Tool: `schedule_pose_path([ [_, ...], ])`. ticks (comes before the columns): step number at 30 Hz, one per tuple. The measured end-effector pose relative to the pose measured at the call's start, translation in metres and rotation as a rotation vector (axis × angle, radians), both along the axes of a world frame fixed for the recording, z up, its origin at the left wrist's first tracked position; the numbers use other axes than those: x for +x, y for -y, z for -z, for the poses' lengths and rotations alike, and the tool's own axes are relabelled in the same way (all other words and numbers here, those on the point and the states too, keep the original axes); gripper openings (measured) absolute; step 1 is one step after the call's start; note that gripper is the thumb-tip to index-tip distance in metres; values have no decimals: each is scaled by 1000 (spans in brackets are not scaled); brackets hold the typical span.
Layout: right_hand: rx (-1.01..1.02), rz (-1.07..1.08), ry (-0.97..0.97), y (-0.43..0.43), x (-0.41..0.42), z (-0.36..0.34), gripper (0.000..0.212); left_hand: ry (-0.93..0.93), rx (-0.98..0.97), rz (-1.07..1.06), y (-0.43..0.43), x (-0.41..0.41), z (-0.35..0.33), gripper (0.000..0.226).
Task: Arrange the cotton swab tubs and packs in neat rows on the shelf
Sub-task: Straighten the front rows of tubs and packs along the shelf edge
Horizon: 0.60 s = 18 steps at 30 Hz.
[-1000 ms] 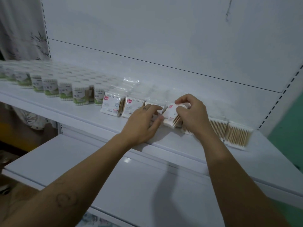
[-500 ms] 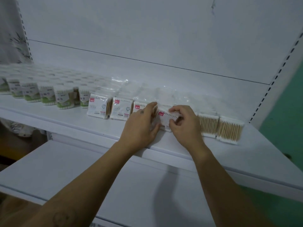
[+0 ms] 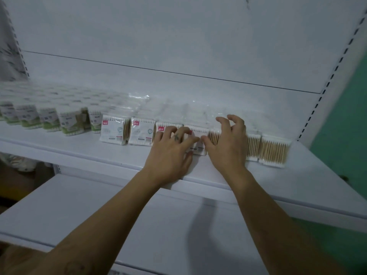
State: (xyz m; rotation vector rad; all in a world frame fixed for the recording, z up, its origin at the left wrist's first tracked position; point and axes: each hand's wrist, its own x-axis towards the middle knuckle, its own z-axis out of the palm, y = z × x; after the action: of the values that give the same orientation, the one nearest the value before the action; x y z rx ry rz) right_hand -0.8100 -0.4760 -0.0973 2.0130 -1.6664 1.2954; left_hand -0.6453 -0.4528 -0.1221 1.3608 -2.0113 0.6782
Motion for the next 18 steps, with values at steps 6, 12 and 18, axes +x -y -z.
schedule_pose_path([
  [6,134,-69,-103,-11,-31,-8,61,111,97,-43,1,0,0,44],
  [12,261,-79,-212,-5,-28,-14,68,105,130,-65,2,-2,-4,47],
  [18,266,60,-201,-3,-36,-26,45,94,143,-51,-1,-3,-1,47],
])
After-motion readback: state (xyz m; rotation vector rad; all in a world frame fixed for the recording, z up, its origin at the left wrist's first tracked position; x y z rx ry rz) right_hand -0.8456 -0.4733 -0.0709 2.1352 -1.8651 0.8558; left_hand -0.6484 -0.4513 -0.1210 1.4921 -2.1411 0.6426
